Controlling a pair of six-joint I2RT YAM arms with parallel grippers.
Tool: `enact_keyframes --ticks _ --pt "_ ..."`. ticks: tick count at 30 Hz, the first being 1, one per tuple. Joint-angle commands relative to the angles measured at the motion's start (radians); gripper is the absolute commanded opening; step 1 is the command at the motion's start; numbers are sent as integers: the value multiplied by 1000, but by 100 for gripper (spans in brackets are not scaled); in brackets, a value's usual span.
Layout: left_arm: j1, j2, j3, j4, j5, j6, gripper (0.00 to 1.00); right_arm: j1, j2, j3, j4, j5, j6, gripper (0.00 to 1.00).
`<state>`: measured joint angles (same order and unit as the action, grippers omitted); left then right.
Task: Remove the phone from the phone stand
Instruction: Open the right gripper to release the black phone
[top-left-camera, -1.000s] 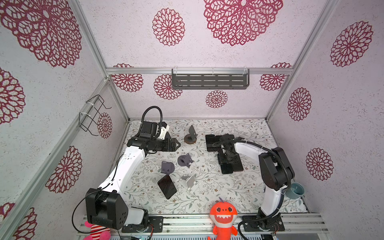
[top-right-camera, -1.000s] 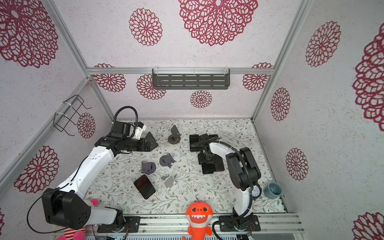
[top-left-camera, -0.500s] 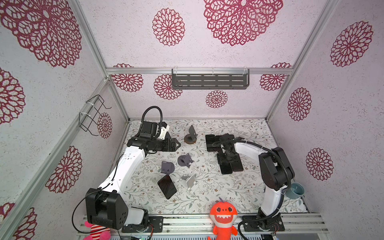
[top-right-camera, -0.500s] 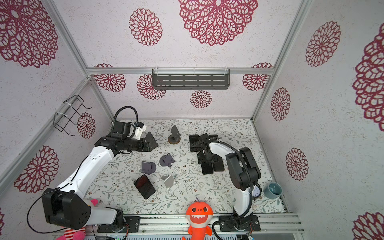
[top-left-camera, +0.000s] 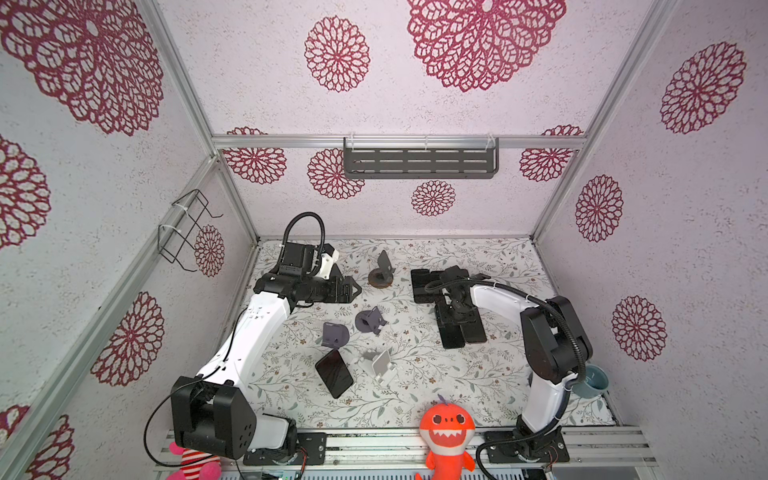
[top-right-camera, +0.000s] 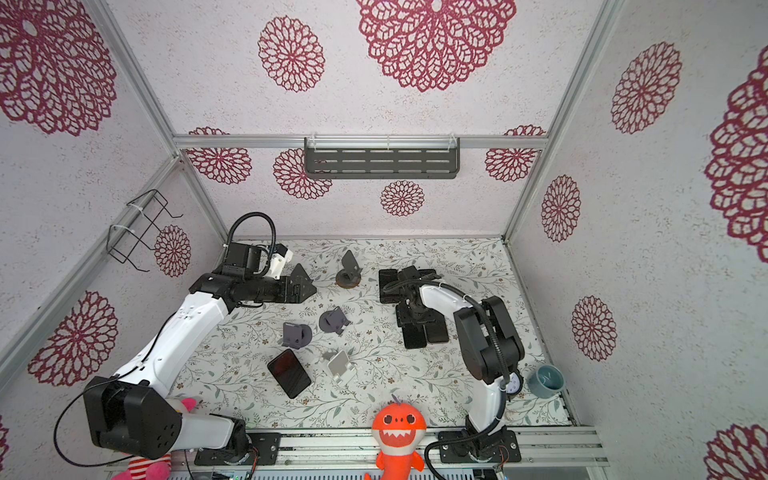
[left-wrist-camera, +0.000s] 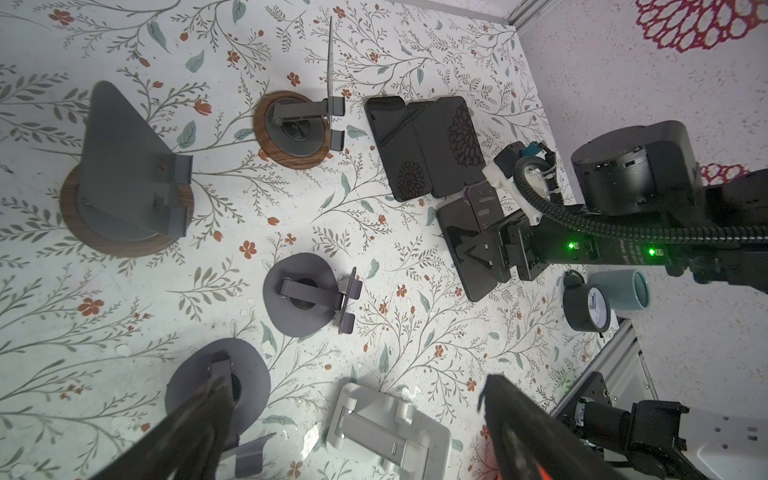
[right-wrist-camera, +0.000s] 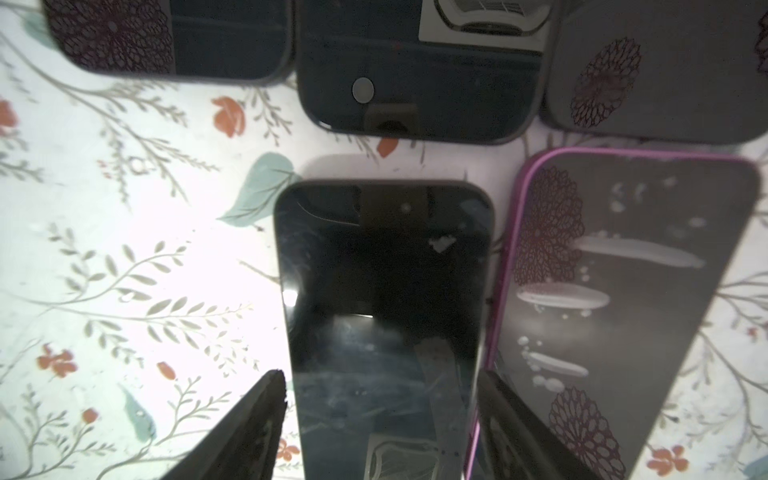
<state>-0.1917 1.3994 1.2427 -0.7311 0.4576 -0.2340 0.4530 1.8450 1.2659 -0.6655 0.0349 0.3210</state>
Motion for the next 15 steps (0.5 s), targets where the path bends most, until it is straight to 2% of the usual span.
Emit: enact_keyframes --ticks 1,4,9,15 --pt "6 3 4 -2 4 21 98 18 -90 -1 9 24 34 72" --pt "8 4 4 -4 3 23 98 65 -107 6 10 19 45 67" --pt "8 4 6 -4 3 22 98 117 -85 -3 38 -13 65 44" --pt "8 4 6 -7 4 24 98 131 -23 3 71 -30 68 33"
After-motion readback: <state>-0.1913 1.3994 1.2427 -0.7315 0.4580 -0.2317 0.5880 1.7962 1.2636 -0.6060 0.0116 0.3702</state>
